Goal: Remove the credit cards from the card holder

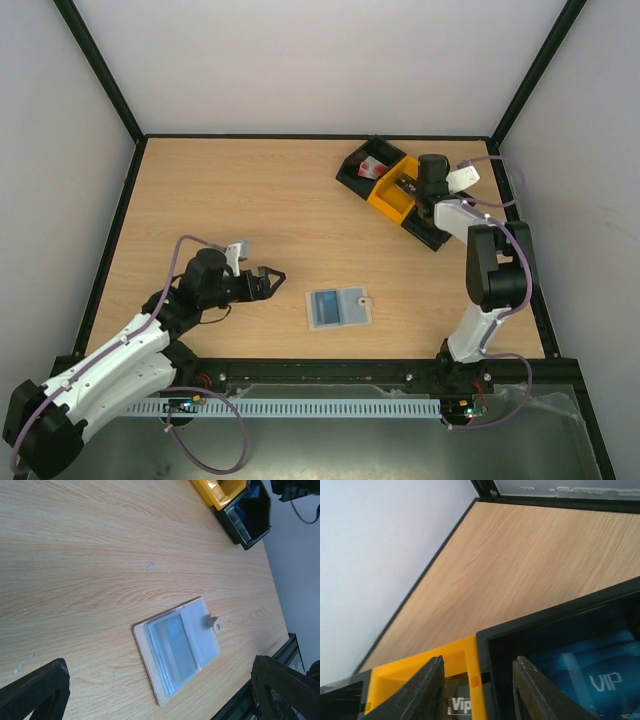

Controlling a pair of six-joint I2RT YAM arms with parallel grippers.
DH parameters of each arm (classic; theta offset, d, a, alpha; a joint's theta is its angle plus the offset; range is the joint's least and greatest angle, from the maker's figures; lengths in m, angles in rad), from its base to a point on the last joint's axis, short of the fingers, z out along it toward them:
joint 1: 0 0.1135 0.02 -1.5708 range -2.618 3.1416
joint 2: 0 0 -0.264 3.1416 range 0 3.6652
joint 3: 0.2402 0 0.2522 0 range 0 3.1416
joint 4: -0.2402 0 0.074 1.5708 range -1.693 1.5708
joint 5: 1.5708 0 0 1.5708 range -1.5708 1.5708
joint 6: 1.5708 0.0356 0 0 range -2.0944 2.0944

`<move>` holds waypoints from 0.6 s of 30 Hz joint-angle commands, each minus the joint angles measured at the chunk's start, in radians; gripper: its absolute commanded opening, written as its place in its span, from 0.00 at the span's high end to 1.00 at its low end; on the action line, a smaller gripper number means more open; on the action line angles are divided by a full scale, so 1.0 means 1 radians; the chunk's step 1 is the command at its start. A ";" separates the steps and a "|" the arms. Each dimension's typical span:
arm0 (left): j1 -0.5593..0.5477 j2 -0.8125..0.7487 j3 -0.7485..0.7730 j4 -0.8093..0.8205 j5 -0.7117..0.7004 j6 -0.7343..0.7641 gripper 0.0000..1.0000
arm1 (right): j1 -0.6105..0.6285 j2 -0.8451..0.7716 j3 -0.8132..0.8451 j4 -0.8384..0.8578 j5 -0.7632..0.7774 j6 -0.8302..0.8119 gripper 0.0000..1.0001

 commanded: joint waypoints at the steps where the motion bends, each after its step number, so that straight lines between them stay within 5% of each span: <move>1: 0.005 -0.020 0.007 -0.062 0.008 -0.013 0.00 | -0.004 0.050 0.087 -0.280 0.079 -0.029 0.62; 7: 0.005 -0.080 0.002 -0.107 0.007 -0.037 0.00 | -0.005 0.062 0.135 -0.383 0.093 -0.030 0.61; 18: 0.005 -0.037 -0.033 -0.038 0.050 -0.079 0.02 | -0.002 -0.159 0.020 -0.395 -0.317 -0.251 0.55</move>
